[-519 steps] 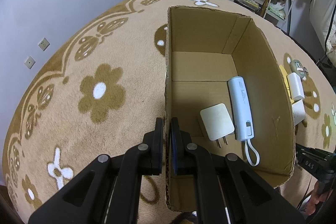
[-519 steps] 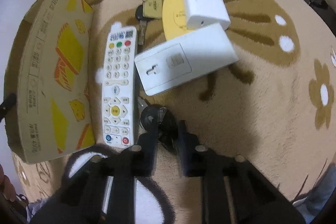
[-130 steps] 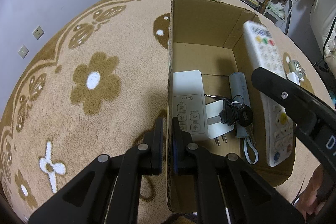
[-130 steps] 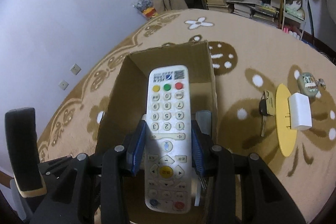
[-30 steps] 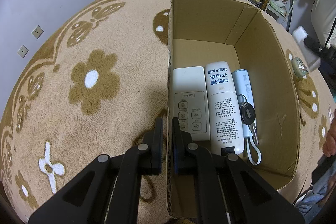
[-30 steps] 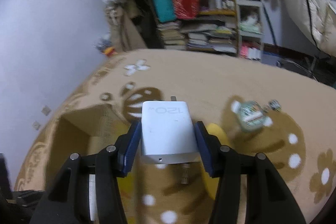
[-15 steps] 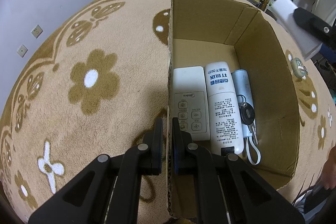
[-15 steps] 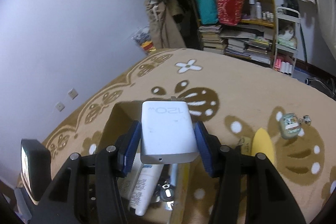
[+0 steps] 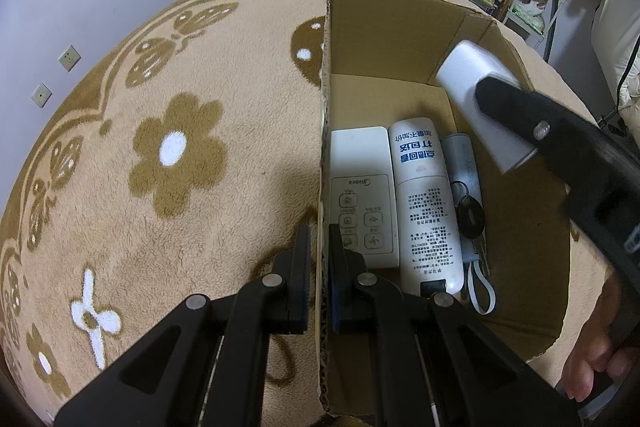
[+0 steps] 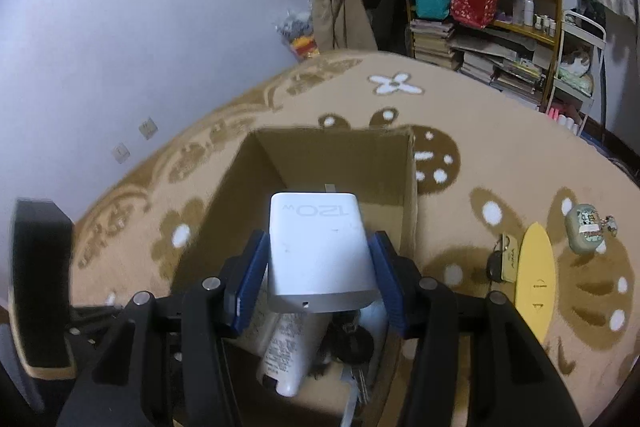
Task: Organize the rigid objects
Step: 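Carry the white charger into the box and open the right tool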
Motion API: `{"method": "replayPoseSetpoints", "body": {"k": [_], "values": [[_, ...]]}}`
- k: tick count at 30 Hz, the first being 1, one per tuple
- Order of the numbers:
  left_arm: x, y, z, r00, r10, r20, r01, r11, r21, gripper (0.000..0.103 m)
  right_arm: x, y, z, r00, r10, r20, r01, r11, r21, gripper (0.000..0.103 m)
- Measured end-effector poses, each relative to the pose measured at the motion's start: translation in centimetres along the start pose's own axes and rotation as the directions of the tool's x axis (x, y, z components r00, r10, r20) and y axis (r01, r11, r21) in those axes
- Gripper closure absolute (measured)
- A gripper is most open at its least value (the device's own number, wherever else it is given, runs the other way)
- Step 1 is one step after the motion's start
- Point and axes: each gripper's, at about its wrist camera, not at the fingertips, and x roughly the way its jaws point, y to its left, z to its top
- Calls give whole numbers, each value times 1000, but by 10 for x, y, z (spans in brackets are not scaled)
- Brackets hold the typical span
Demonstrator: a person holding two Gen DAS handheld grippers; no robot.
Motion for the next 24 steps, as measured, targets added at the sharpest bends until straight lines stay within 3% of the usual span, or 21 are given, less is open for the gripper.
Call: {"method": "replayPoseSetpoints", "body": {"k": [3, 8, 12, 24], "values": [[0, 0, 0, 1000, -1, 0, 1, 1000, -2, 95, 8, 11, -3, 997, -53, -56, 49, 996, -76, 47], [0, 0, 0, 1000, -5, 0, 5, 1000, -1, 95, 19, 15, -10, 990, -79, -117, 68, 993, -101, 46], [0, 1, 0, 1000, -9, -2, 9, 1000, -4, 95, 21, 20, -13, 987, -112, -116, 95, 985, -145, 48], [-2, 2, 0, 1000, -20, -2, 20, 1000, -17, 95, 18, 17, -9, 991, -81, -102, 68, 989, -129, 48]]}}
